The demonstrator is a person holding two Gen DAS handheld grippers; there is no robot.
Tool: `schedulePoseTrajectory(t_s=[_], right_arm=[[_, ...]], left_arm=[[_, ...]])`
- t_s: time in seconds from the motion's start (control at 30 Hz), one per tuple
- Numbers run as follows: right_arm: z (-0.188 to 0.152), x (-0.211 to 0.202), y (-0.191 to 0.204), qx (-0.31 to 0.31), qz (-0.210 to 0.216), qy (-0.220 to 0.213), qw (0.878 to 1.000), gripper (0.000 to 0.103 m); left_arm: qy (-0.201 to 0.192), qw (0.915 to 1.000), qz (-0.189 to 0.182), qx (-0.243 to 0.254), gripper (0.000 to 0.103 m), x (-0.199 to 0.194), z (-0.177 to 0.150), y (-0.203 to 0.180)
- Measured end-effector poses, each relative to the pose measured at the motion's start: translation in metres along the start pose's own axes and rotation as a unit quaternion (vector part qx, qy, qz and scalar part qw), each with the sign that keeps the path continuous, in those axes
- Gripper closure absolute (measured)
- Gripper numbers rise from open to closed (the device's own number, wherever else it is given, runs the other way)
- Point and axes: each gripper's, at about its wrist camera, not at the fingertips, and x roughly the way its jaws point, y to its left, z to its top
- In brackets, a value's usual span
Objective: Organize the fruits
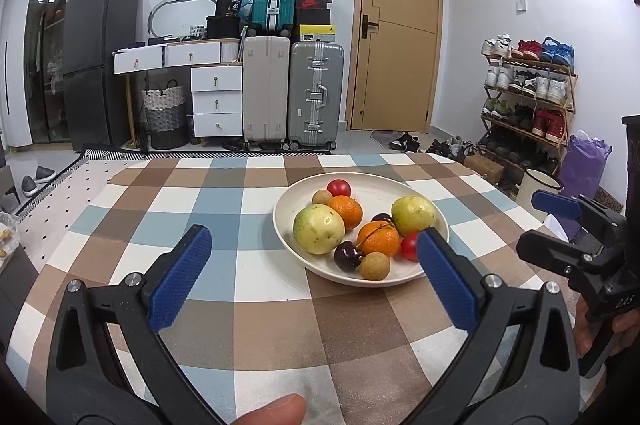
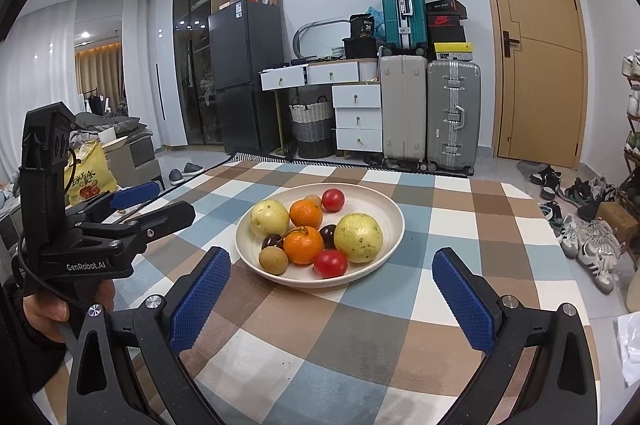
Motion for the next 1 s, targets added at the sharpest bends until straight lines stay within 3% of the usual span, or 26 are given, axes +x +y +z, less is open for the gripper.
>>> schedulePoseTrajectory(t_s=[1.0], right_arm=[[-0.0010, -0.0006, 0.0010, 0.000, 0.002, -0.001, 1.000, 0.000]], left_arm=[[0.001, 1.0000, 0.001, -0.003, 0.001, 0.0006, -0.0001, 0.0023]])
